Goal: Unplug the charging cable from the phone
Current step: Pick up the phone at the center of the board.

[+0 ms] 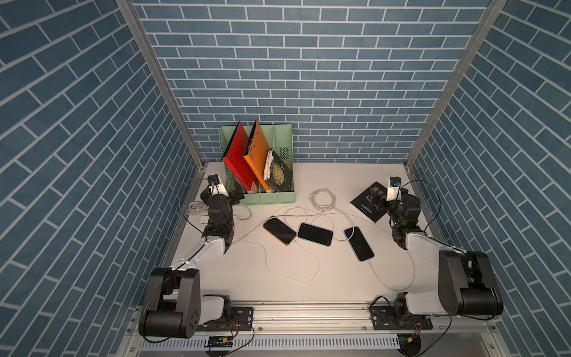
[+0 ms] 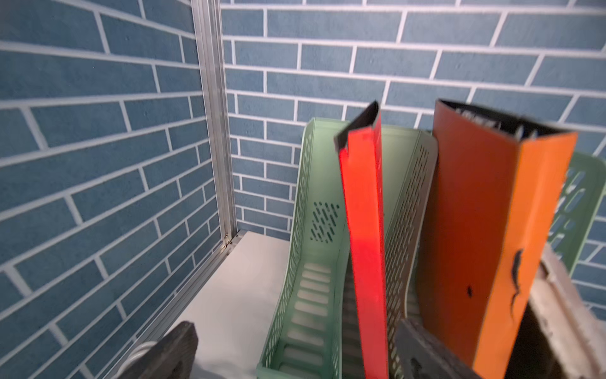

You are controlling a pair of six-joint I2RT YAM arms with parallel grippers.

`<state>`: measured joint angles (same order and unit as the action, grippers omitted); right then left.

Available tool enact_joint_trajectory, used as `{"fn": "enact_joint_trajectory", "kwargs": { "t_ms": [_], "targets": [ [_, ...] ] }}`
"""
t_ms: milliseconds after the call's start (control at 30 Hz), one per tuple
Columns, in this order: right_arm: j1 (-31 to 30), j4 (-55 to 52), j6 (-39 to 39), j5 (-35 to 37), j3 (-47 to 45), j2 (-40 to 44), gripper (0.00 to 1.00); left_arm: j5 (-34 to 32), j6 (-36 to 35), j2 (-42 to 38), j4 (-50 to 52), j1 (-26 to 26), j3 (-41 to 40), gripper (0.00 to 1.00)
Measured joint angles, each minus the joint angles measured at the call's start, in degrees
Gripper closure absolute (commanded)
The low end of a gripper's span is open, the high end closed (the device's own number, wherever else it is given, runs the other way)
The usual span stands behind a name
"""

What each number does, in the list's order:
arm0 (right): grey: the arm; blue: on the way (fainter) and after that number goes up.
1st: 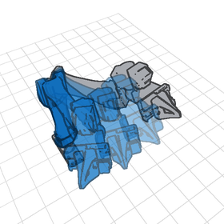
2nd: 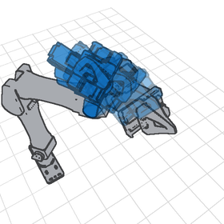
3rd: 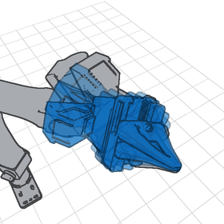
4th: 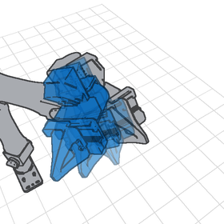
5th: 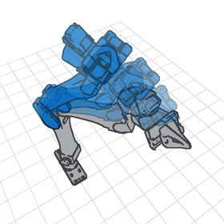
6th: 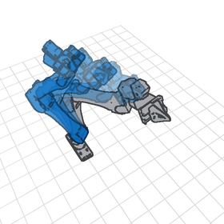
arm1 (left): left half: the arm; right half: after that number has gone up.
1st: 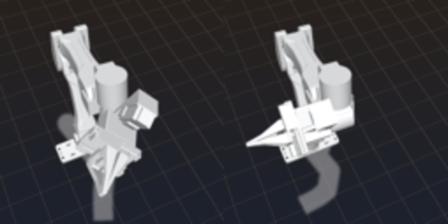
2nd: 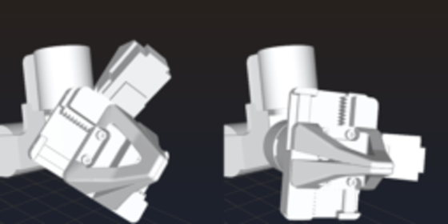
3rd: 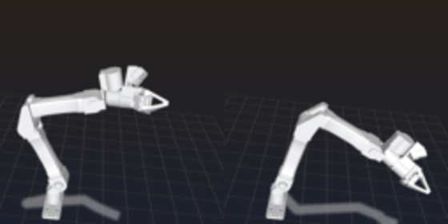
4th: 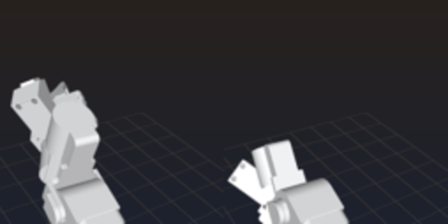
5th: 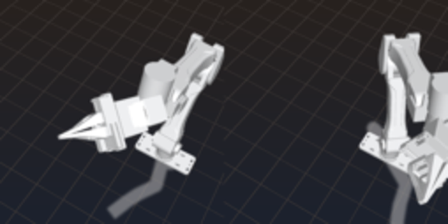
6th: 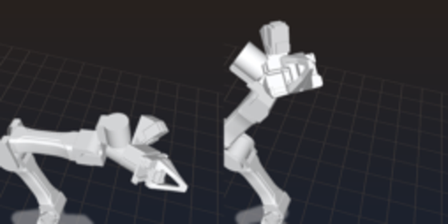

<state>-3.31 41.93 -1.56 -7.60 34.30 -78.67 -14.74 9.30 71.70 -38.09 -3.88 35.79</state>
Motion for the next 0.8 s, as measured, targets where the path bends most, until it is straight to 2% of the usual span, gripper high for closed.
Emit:
{"fn": "enact_joint_trajectory", "kwargs": {
  "t_ms": [67,167,267,400,567,800],
  "targets": [
    [0.00,-1.88,2.23,-1.73,0.09,2.89,0.01,0.44,6.01,-2.99,4.35,0.02,1.18,0.00],
    [-0.11,-8.50,11.98,0.92,1.11,6.58,0.00,2.54,14.08,-6.19,9.57,0.13,1.14,0.00],
    [0.70,-14.38,19.93,2.21,2.80,7.98,0.00,6.62,20.63,-6.14,15.08,0.17,1.77,0.00],
    [1.33,-21.92,24.65,-0.09,6.51,6.67,0.00,10.60,29.14,-4.61,24.81,-1.29,2.54,0.00],
    [0.48,-31.36,26.77,-2.93,11.08,4.83,0.01,9.70,37.83,-5.57,34.73,-10.40,2.40,0.00],
    [-5.09,-37.66,27.30,-3.56,7.63,5.92,0.00,5.42,49.22,-4.46,38.93,-24.30,2.23,0.00]
  ]
}}
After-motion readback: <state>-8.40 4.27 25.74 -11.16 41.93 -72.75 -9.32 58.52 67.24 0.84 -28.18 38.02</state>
